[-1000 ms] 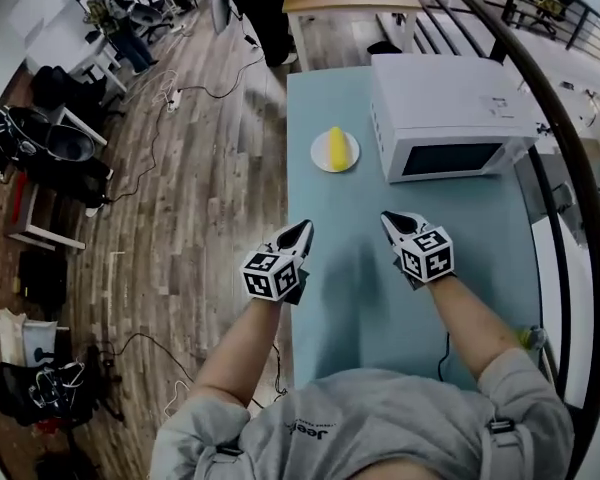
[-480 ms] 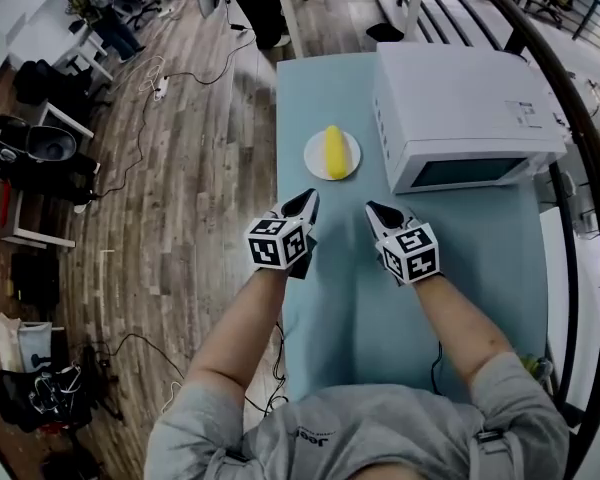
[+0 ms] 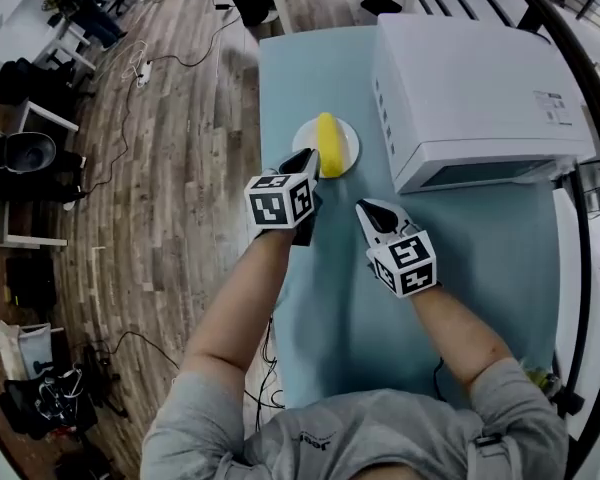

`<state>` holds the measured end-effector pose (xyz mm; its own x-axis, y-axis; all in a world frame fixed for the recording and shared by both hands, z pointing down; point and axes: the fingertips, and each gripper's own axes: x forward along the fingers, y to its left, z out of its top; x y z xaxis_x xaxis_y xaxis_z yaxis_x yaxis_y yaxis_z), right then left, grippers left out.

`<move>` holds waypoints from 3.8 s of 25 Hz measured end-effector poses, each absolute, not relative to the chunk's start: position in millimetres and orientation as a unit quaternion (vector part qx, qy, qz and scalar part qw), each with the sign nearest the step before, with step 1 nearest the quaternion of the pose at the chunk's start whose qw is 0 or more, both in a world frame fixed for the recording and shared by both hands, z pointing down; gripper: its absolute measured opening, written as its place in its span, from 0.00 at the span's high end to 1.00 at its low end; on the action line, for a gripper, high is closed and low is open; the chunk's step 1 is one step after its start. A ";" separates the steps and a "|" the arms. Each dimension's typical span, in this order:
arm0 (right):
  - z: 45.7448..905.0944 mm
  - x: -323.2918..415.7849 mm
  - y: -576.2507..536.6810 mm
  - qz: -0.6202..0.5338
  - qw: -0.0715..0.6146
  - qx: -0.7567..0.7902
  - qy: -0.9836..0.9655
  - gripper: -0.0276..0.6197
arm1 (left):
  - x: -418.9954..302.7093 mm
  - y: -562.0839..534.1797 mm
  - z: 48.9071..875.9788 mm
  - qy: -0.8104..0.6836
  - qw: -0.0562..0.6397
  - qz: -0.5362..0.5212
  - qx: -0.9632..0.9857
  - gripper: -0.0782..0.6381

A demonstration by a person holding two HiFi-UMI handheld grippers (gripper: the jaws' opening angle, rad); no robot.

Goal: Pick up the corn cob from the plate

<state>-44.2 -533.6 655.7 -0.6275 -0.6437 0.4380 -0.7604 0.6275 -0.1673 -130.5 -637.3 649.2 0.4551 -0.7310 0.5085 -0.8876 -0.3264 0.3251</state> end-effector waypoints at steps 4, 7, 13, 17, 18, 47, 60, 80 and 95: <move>665.0 -43.9 -540.2 0.165 0.170 0.403 -0.884 0.93 | -123.2 -662.6 665.3 -0.506 0.303 0.155 0.792 0.68; 672.1 -42.1 -545.7 0.161 0.171 0.409 -0.882 0.93 | -115.2 -679.1 672.9 -0.506 0.319 0.154 0.787 0.59; 678.4 -43.9 -546.6 0.146 0.172 0.409 -0.884 0.93 | -102.1 -699.0 685.0 -0.510 0.324 0.182 0.776 0.47; 682.0 -52.0 -543.1 0.135 0.177 0.404 -0.887 0.93 | -107.1 -706.1 694.3 -0.519 0.326 0.201 0.764 0.43; 683.5 -53.1 -542.3 0.133 0.178 0.403 -0.888 0.93 | -107.5 -707.3 696.1 -0.520 0.327 0.203 0.763 0.42; 677.9 -61.2 -537.4 0.142 0.165 0.397 -0.892 0.93 | -88.6 -704.7 698.3 -0.465 0.306 0.218 0.802 0.54; 563.5 -56.3 -538.0 0.107 0.120 0.418 -0.894 0.93 | -110.5 -697.6 513.6 -0.504 0.180 0.080 0.841 0.54; 245.3 -79.6 -440.4 -0.036 -0.001 0.429 -0.902 0.93 | -179.5 -502.9 110.9 -0.506 -0.047 -0.067 0.859 0.54; 148.3 -58.6 -263.9 -0.077 -0.041 0.425 -0.901 0.93 | -145.3 -250.6 -62.6 -0.452 -0.163 -0.134 0.867 0.54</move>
